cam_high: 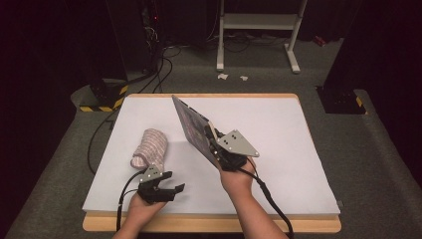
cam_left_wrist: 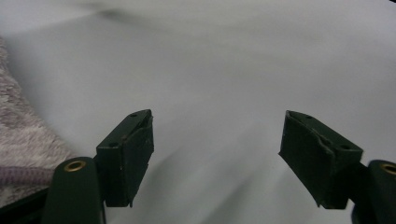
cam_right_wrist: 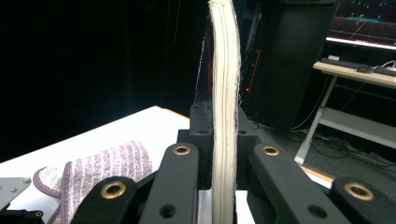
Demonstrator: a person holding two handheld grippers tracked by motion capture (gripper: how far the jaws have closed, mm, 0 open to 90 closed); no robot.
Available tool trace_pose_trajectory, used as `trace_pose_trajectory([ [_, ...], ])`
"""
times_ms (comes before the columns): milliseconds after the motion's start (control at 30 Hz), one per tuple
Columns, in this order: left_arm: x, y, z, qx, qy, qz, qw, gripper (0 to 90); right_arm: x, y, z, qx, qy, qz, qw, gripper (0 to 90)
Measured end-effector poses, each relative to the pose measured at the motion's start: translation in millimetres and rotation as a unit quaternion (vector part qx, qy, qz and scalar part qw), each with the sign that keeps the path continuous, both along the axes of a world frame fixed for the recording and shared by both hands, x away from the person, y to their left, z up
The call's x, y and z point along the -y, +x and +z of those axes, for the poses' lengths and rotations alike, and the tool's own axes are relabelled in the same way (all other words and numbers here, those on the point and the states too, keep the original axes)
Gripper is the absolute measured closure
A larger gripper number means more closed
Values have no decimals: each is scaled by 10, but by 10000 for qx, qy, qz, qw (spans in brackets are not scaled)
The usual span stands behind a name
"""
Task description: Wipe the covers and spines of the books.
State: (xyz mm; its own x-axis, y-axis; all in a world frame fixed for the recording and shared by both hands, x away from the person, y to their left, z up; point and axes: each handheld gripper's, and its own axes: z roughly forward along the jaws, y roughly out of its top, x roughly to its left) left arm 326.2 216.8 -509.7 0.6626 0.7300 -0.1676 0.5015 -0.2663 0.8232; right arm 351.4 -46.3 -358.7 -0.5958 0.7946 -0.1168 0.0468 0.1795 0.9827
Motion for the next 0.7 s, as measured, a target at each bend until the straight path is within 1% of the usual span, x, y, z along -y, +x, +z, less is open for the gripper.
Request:
trace_pose_trajectory([
  [100,3,-4,-2,-3,-5,2,10000,256,9,35,-72,-99,-33,-55,9999,846],
  [167,-1,-7,-2,-3,18,-3,10000,256,81,48,-118,-60,21,-144,9999,845],
  [200,-1,-7,-2,-3,18,-3,10000,256,81,48,-118,-60,21,-144,9999,845],
  [233,-6,-15,-2,7,9,10,10000,258,175,53,-145,-34,-40,-275,9996,844],
  [267,-4,-23,-2,29,4,15,10000,258,212,56,-156,-32,-55,-335,9994,844],
  [300,-2,-21,-3,21,26,3,10000,258,252,60,-167,-56,-40,-392,9992,844],
  [333,-2,-21,-3,21,26,3,10000,258,337,73,-193,-93,13,-495,9987,843],
  [367,-3,-17,-2,15,21,6,10000,258,375,77,-208,-103,-13,-556,9984,843],
  [400,-3,-17,-2,15,21,6,10000,258,375,77,-208,-103,-13,-556,9984,843],
  [433,-1,-13,-3,4,29,2,10000,258,477,91,-258,-153,-105,-721,9972,842],
  [500,5,-10,-4,-4,44,-1,10000,258,545,102,-308,-226,-161,-838,9961,842],
  [533,9,-8,-4,-7,38,3,10000,258,602,115,-359,-275,-239,-969,9946,842],
  [600,9,-5,-4,-8,50,-7,10000,258,695,136,-445,-442,-286,-1087,9927,841],
  [633,14,-1,-5,-22,50,-10,10000,258,761,146,-513,-538,-324,-1175,9911,840],
  [700,15,0,-5,-25,61,-14,10000,258,872,155,-618,-655,-384,-1349,9879,839],
])
